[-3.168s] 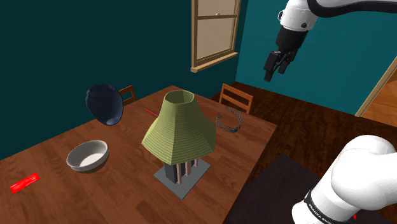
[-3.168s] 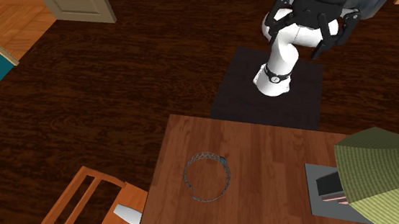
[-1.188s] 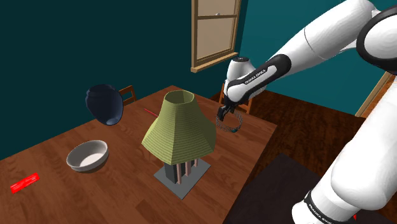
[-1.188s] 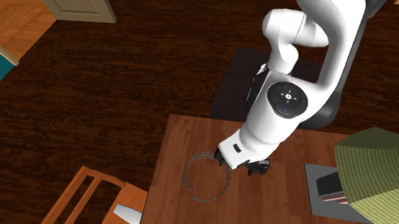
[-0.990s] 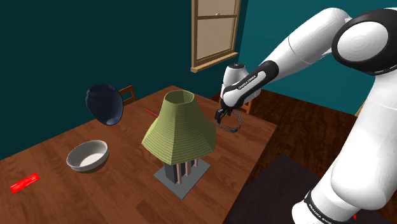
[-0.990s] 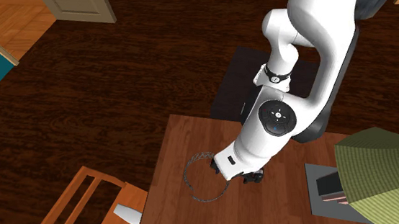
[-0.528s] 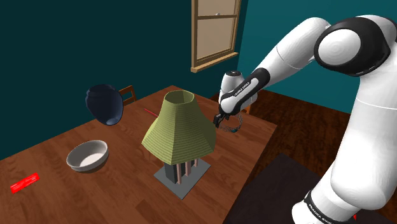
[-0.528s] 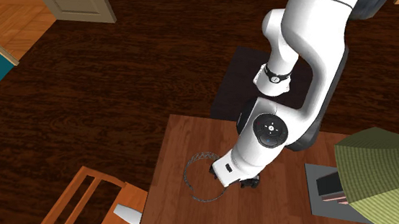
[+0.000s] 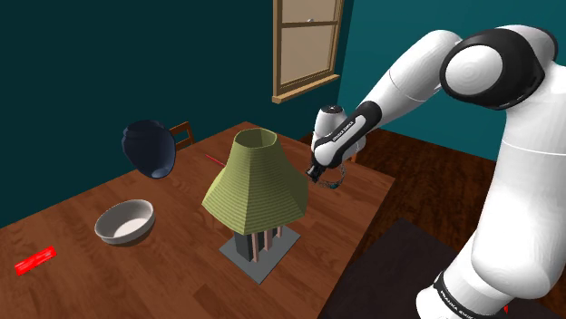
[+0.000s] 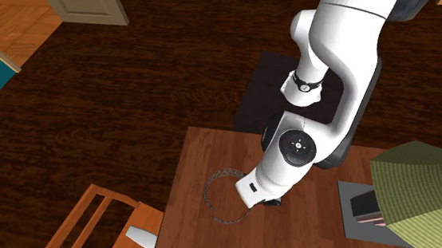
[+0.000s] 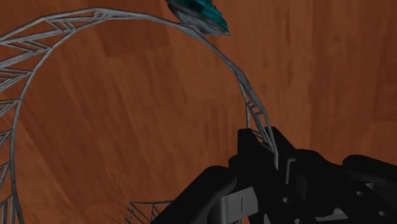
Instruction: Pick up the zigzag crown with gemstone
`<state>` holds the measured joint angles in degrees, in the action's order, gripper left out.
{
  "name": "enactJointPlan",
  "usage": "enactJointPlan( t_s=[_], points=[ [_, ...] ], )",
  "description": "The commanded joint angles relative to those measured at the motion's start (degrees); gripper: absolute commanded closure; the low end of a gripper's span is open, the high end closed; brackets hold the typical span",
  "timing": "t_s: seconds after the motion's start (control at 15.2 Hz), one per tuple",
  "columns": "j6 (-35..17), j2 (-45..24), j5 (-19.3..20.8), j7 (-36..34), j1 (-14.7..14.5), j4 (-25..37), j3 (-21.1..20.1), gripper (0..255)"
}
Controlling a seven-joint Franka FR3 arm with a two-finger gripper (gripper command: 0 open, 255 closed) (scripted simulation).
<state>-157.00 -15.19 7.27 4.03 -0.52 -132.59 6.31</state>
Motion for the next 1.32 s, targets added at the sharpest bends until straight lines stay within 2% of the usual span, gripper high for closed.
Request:
enactJointPlan(
  t_s=[0.0,0.26,1.25],
  points=[
    [-0.01,-0.02,0.00,-0.01,0.00,-0.01,0.01,255],
    [0.13,0.03,-0.04,0.08,0.05,0.09,0.00,255],
    [10.98,9.35,-0.36,1.07,-0.11,1.65,-0.12,255]
  ],
)
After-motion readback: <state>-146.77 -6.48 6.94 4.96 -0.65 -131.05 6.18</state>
